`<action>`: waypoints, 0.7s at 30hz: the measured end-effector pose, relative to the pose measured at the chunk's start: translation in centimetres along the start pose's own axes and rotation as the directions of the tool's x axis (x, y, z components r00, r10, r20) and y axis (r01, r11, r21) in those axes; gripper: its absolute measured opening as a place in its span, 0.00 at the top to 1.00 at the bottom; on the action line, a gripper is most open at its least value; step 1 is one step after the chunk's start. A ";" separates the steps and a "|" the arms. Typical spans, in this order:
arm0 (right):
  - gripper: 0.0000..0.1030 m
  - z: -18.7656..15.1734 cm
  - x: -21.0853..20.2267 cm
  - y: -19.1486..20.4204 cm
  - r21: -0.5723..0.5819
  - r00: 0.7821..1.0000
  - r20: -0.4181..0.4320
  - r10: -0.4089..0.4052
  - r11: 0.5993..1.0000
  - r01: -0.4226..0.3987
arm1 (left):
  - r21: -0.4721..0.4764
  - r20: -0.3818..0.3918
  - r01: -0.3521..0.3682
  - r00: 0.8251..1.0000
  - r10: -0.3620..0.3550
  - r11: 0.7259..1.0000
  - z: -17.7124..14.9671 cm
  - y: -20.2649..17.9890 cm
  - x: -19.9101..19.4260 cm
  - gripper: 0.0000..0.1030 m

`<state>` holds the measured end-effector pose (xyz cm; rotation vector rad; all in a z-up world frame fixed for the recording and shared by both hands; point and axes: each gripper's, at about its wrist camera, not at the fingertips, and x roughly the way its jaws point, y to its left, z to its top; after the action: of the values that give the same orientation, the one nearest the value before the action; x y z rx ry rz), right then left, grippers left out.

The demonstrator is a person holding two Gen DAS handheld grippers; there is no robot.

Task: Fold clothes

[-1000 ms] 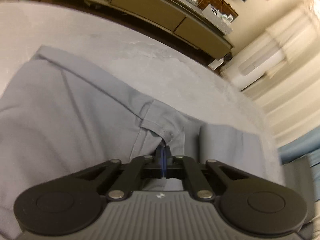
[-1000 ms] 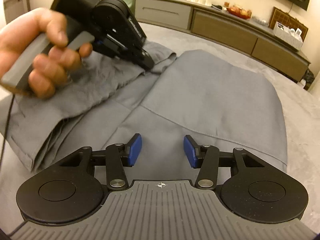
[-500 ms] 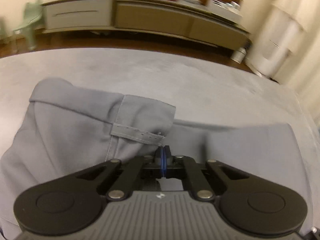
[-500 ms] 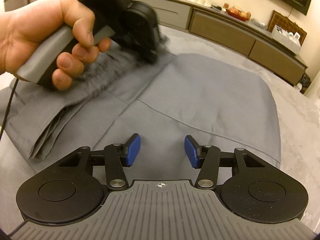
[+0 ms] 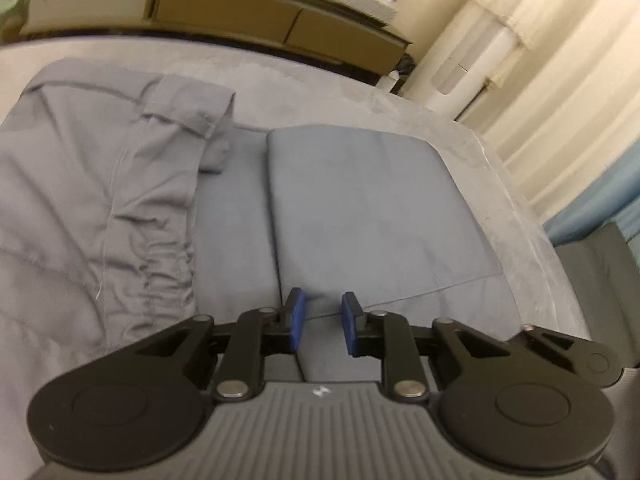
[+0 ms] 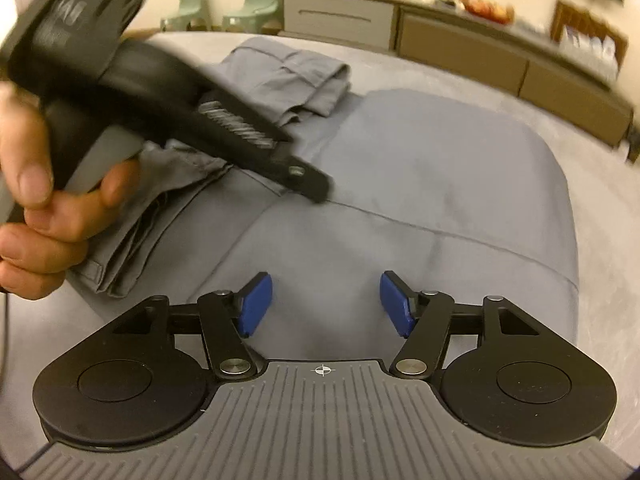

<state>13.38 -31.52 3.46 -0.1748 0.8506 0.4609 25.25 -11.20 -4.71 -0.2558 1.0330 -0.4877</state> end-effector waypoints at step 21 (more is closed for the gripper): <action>0.88 -6.3 -7.6 -6.6 0.195 0.966 0.242 -0.096 0.980 0.048 | 0.504 -0.130 -0.121 0.968 0.213 0.855 1.3 -19.5 9.1 0.21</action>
<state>7.78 -41.92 4.91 0.0272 0.6330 0.3233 25.01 -32.63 -2.65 0.3418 1.0601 -0.6060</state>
